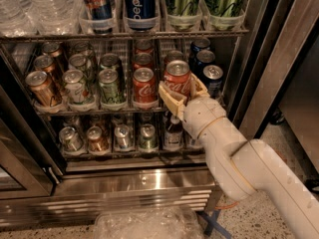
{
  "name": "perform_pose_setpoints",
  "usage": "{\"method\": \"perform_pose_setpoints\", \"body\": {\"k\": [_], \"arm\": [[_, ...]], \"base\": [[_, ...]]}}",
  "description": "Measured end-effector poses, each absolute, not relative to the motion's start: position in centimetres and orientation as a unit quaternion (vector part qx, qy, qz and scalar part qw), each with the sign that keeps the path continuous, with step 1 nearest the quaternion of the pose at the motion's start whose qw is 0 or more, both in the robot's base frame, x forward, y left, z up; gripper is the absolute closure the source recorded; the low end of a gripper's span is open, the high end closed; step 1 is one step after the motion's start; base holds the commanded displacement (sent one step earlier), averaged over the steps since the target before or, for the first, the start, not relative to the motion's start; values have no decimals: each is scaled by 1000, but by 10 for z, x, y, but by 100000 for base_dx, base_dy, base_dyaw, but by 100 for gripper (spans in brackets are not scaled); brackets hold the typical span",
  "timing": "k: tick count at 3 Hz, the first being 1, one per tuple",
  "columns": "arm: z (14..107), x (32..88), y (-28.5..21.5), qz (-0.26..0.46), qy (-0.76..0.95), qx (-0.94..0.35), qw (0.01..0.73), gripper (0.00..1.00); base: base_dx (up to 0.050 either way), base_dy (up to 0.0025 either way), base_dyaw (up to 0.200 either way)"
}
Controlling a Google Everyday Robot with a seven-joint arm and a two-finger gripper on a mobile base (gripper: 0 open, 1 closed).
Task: Pick coke can from middle shelf of fridge
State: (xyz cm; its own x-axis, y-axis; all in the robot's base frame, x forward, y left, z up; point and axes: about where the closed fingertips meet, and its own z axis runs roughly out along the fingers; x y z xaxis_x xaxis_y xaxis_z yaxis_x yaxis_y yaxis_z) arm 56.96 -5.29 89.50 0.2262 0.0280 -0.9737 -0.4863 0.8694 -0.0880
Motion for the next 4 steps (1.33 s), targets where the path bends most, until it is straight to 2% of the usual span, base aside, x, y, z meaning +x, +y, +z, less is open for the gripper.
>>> {"method": "perform_pose_setpoints", "body": {"k": [4], "arm": [[891, 505, -19, 294, 584, -314, 688, 100]], "base": [[0, 0, 0]]}}
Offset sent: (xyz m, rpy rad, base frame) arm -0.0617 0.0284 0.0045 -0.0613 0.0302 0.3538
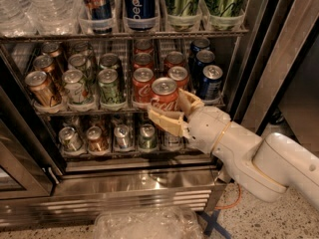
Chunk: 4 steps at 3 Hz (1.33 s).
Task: Pick coke can from middle shelf of fridge
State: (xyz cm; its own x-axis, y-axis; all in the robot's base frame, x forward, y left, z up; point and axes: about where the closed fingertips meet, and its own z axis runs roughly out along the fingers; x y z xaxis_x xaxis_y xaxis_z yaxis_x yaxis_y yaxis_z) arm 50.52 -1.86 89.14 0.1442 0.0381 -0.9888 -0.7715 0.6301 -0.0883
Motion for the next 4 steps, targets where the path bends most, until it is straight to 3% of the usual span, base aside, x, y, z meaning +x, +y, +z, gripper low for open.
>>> {"method": "perform_pose_setpoints", "body": {"k": [4], "arm": [[896, 465, 4, 334, 564, -337, 675, 100]], "base": [[0, 0, 0]]}}
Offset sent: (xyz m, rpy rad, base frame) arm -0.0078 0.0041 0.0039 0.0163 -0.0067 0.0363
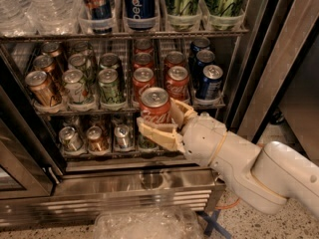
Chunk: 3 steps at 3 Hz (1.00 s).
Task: Pick coke can from middle shelf of fridge
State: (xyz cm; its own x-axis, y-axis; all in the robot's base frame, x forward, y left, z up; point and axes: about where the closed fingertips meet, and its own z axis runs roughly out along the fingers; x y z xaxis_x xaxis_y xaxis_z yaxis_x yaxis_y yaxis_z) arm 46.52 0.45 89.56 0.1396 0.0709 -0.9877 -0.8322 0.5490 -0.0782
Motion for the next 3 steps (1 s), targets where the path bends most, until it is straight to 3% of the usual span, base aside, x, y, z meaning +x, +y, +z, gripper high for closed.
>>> {"method": "perform_pose_setpoints", "body": {"k": [2, 3], "arm": [[912, 389, 35, 375, 525, -382, 662, 100], [912, 389, 35, 375, 525, -382, 662, 100]], "base": [[0, 0, 0], [0, 0, 0]]}}
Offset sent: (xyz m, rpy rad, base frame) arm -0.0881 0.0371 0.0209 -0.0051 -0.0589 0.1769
